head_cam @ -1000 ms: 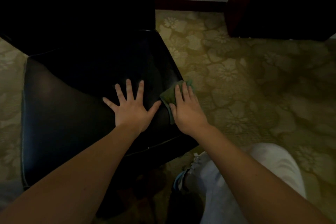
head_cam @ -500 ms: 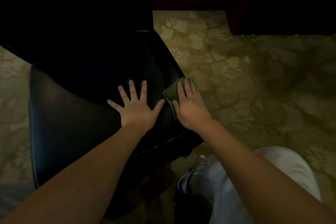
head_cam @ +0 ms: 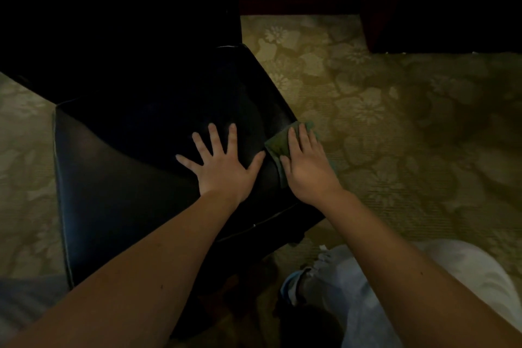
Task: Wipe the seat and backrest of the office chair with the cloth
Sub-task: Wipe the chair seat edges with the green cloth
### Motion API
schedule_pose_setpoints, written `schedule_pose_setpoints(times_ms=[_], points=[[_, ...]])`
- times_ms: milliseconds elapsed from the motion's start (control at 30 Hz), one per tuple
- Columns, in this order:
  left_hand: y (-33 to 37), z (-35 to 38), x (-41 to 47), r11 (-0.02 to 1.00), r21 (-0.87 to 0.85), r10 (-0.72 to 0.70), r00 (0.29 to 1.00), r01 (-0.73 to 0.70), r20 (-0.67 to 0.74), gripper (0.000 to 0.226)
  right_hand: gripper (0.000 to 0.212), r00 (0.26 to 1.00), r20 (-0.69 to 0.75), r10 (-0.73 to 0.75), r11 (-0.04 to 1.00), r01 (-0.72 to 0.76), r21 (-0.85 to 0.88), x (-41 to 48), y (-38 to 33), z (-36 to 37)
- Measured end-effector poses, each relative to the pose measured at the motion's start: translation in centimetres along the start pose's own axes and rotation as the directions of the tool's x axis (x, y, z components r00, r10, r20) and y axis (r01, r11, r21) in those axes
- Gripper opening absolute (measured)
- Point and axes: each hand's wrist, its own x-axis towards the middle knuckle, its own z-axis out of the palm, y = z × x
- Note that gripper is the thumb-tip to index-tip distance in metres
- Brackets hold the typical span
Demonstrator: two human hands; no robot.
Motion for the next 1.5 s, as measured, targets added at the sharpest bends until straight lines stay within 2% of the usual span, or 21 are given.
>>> schedule_pose_setpoints(times_ms=[200,367,733,933,1000,1167,1333,1500], points=[[0.0,0.2,-0.1,1.0,0.0,0.006,1.0,-0.006,-0.017,0.089,0.065,1.0,-0.016,0.014,1.0,-0.014,-0.011,-3.2,0.3,0.7],[-0.1,0.1,0.0,1.0,0.006,0.006,1.0,-0.006,-0.007,0.09,0.065,0.998,-0.015,0.068,0.997,-0.069,-0.02,-1.2,-0.7,0.5],[0.5,-0.2,0.3,0.999,-0.019,-0.032,0.999,0.032,0.014,0.092,0.063,0.996,-0.046,0.083,0.995,-0.079,0.067,-4.1,0.6,1.0],[0.7,-1.3,0.6,0.997,-0.064,-0.037,0.995,0.043,0.096,0.092,0.063,0.991,-0.086,0.104,0.993,-0.099,0.056,-2.6,0.3,1.1],[0.1,-1.8,0.5,0.998,-0.057,0.007,0.992,0.0,0.129,0.091,0.063,0.993,-0.076,0.093,0.994,-0.089,0.06,-2.3,0.7,1.0],[-3.0,-2.3,-2.3,0.965,0.083,0.239,0.966,-0.247,0.101,0.087,0.063,0.995,-0.082,0.065,0.997,-0.061,0.053,-1.9,1.1,0.4],[-3.9,-1.8,-3.4,0.964,0.097,0.218,0.946,-0.247,0.239,0.087,0.062,0.994,-0.091,0.065,0.996,-0.06,0.062,-2.5,1.1,0.4],[-4.1,-1.7,-3.4,0.958,0.101,0.233,0.936,-0.267,0.265,0.088,0.063,0.987,-0.099,0.124,0.99,-0.117,0.073,-4.7,0.6,1.3]])
